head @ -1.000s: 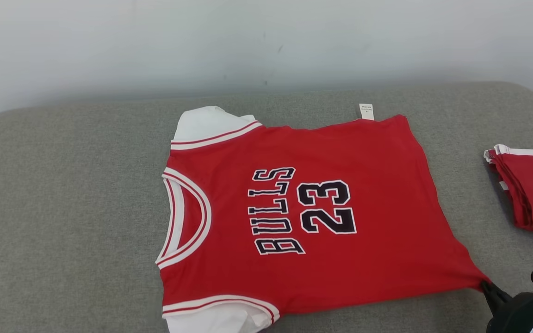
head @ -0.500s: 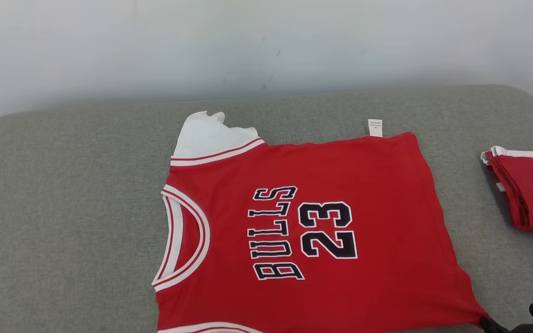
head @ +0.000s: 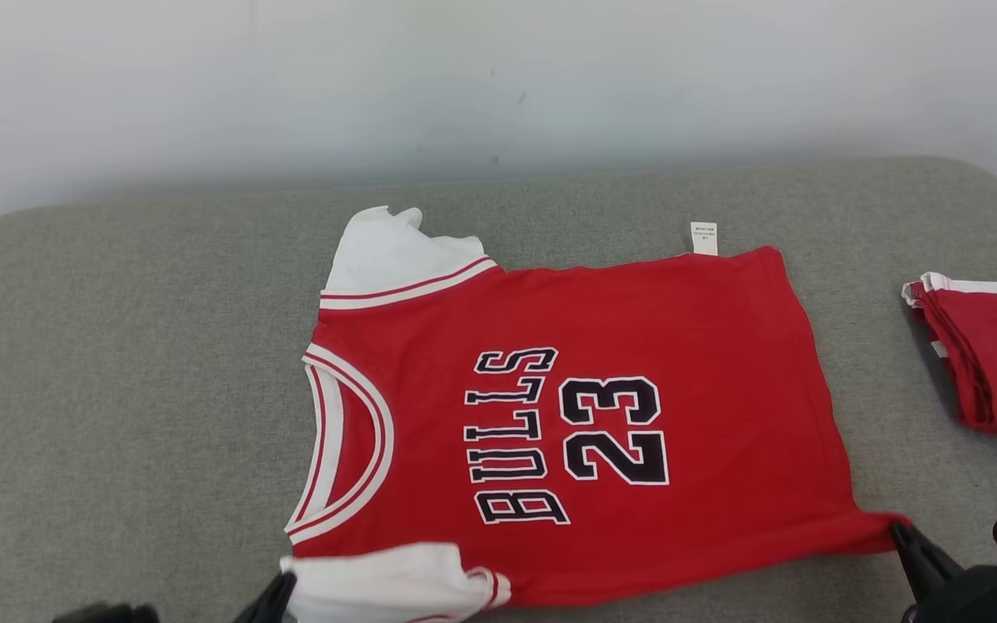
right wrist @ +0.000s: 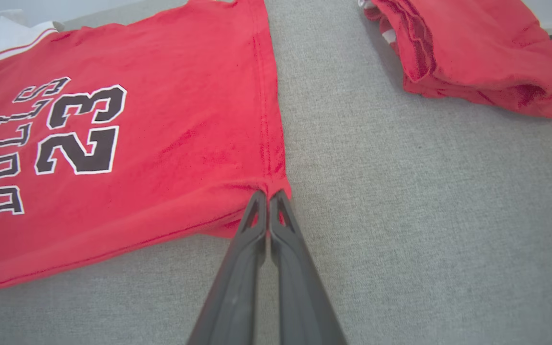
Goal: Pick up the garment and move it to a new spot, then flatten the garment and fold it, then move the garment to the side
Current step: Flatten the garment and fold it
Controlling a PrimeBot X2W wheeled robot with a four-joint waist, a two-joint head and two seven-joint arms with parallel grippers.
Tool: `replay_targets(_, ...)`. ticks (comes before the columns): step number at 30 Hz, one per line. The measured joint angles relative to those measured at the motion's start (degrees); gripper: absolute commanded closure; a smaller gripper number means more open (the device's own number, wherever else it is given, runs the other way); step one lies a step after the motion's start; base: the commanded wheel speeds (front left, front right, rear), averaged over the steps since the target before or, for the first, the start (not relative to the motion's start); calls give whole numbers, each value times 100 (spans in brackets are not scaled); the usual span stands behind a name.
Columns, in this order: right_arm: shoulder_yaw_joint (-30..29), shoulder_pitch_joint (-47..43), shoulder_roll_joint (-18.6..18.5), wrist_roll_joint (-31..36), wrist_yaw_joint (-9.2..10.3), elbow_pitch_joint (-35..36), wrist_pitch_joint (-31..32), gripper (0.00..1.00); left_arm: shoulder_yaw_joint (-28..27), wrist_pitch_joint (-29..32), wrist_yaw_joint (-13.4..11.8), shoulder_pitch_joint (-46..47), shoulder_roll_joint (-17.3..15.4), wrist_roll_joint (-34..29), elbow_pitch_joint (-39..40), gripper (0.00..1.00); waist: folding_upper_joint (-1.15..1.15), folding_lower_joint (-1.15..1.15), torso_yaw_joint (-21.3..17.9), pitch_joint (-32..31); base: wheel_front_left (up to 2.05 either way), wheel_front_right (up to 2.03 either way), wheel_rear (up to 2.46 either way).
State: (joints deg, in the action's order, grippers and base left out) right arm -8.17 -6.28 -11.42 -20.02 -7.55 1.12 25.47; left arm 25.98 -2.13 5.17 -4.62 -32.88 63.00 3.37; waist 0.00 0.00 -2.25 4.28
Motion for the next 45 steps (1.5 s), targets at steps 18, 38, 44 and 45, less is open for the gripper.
replay_targets(18,213,982,-2,208,0,-559,-1250,100,337,-994,-385,2229,1180,-1629,-1459,100,0,1,84,368,0,0,0)
replay_targets(38,241,1607,163,594,0,-1074,-1497,100,564,-1098,-339,3652,1504,-2236,-2576,100,1,1,66,934,0,0,0)
replay_targets(44,303,1775,256,651,0,-1274,-1552,100,597,-1180,-383,3897,1559,-2465,-2972,100,1,1,12,1032,0,0,0)
replay_targets(45,318,1793,264,653,0,-1301,-1571,100,604,-1193,-382,3906,1581,-2479,-3028,100,1,1,9,1028,0,0,0)
